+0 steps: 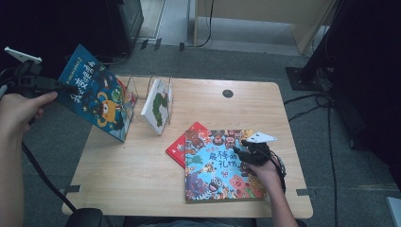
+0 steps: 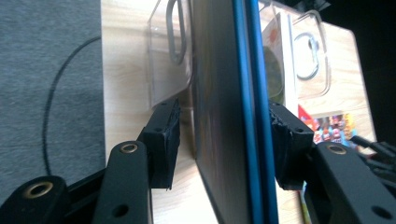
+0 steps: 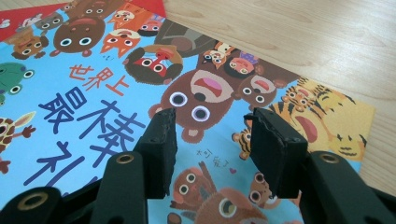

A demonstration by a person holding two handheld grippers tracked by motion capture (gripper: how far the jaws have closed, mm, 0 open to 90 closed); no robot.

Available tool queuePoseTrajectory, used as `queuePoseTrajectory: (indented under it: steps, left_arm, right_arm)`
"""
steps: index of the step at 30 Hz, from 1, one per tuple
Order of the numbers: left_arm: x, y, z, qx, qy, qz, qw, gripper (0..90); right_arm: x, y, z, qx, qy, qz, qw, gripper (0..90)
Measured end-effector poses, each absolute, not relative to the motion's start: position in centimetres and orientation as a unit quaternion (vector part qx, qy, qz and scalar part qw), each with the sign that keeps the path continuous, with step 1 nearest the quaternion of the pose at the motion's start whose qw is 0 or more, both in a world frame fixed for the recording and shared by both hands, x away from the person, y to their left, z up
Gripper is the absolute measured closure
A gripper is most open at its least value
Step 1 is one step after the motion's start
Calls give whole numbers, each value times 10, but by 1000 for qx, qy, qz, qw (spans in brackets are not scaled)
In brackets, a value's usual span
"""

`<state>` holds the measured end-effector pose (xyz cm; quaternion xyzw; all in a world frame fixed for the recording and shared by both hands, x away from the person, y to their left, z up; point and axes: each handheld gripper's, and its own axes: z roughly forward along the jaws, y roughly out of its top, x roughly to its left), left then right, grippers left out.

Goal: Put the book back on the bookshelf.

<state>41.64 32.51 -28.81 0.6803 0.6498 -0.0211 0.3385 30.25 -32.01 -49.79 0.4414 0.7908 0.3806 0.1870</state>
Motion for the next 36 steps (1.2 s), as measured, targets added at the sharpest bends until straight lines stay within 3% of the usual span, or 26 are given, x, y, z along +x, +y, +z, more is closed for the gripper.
queuePoseTrajectory:
  steps: [12, 22, 36]
  left_arm:
    - [368, 299, -297, 696, 638, 7, 330, 469]
    - [337, 294, -322, 688, 638, -2, 345, 476]
    - [325, 246, -362, 717, 599, -20, 357, 488]
  right_arm:
    - [317, -316, -492, 432, 792, 392, 179, 511]
    - [326, -320, -490, 431, 789, 402, 175, 514]
    - [331, -316, -490, 430, 790, 403, 169, 521]
